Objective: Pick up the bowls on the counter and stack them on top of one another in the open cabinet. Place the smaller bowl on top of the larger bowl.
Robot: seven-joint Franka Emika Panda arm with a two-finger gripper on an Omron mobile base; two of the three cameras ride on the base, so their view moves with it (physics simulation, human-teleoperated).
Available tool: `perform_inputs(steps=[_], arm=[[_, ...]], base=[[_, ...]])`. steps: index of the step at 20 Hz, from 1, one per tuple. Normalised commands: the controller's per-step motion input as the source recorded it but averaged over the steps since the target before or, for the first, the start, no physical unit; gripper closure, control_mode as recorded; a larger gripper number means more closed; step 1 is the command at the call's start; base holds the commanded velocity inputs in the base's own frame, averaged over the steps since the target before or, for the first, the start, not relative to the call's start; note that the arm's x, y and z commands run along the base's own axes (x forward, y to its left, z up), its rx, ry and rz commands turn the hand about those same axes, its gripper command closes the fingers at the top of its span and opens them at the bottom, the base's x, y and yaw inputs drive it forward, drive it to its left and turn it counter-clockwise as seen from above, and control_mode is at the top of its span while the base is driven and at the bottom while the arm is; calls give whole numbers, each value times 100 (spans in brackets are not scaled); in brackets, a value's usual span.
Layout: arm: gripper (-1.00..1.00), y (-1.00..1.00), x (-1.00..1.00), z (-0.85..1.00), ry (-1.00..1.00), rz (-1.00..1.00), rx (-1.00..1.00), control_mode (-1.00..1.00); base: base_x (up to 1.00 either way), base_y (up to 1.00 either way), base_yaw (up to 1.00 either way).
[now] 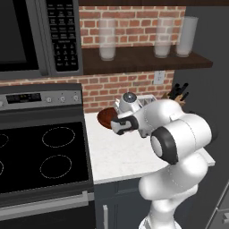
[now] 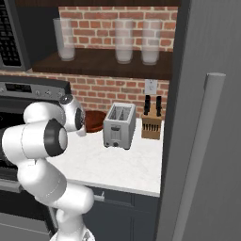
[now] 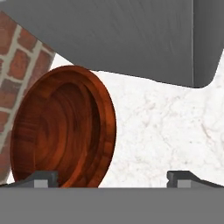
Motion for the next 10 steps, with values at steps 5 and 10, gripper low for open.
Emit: perform_inputs(steps=[5, 10], arm=[[-100, 3, 18, -13, 0, 0, 0, -100], [-100, 9, 6, -41, 0, 0, 0, -100]], base=[[0, 0, 0], [0, 0, 0]])
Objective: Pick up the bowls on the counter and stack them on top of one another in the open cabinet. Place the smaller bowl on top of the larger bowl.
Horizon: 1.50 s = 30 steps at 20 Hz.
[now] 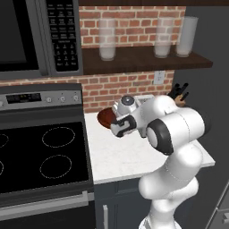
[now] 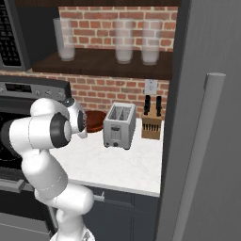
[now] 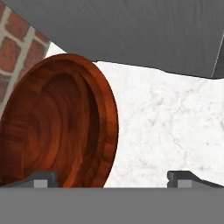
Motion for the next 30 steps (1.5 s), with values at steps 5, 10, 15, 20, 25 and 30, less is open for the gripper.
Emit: perform_inputs(steps=[5, 10, 15, 20, 25, 30], arm=[[-100, 12, 19, -20, -1, 0, 0, -100], [-100, 6, 25, -7, -6, 0, 0, -100], [-100, 3, 15, -12, -2, 0, 0, -100], [-100, 5, 9, -33, 0, 0, 0, -100], [-100, 6, 19, -12, -1, 0, 0, -100], [-100, 1, 18, 0, 0, 0, 0, -100]], base=[[0, 0, 0], [0, 0, 0], [0, 0, 0], [0, 0, 0], [0, 0, 0], [0, 0, 0]])
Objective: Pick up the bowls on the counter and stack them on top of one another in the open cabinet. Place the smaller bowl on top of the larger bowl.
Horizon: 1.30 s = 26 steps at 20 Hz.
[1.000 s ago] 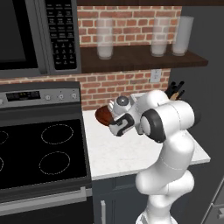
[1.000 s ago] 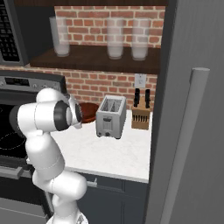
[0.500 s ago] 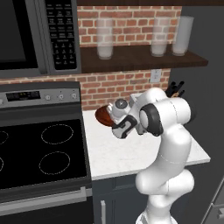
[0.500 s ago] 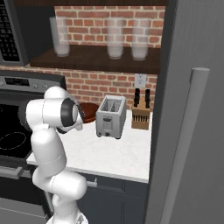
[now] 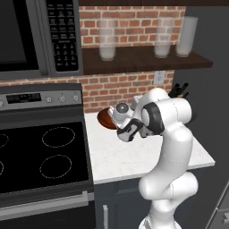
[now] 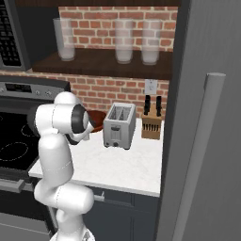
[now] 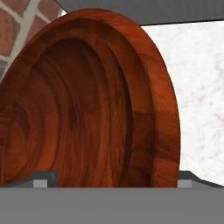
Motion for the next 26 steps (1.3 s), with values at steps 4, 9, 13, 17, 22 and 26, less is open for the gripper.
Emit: perform_inputs(steps=[4, 9, 13, 17, 22, 26], arm=[[-100, 0, 2, 14, 0, 0, 1, -100], [-100, 0, 1, 44, 0, 0, 4, -100], [-100, 0, 4, 39, 0, 0, 3, -100], [-100, 0, 29, 0, 5, 0, 0, -100], [-100, 0, 40, -19, 3, 0, -3, -100], [100, 0, 21, -12, 1, 0, -1, -100]], base=[[0, 0, 0], [0, 0, 0], [0, 0, 0], [0, 0, 0], [0, 0, 0], [0, 0, 0]])
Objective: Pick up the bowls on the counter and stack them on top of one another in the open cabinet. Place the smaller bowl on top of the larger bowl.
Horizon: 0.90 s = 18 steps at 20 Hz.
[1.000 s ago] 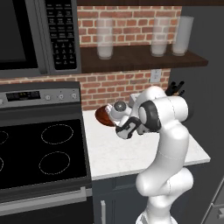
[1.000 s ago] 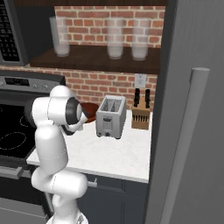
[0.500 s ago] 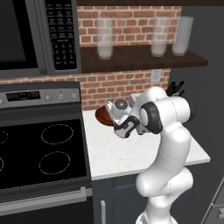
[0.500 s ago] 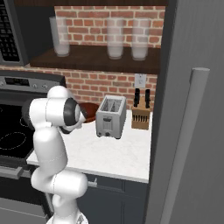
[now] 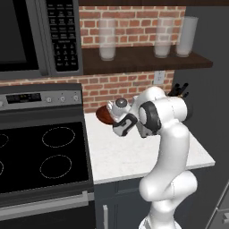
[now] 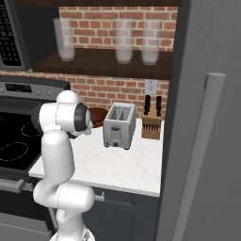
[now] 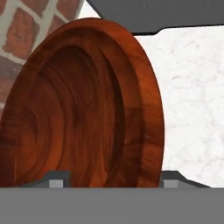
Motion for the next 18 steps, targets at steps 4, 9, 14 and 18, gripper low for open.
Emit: perform_inputs(steps=[4, 9, 14, 18], arm=[[100, 0, 0, 0, 0, 0, 0, -100], [100, 0, -10, 2, 0, 0, 0, -100], [100, 0, -78, 46, -11, 0, 0, -100], [100, 0, -96, 93, -23, 0, 1, -100]], base=[[0, 0, 0], [0, 0, 0], [0, 0, 0], [0, 0, 0]])
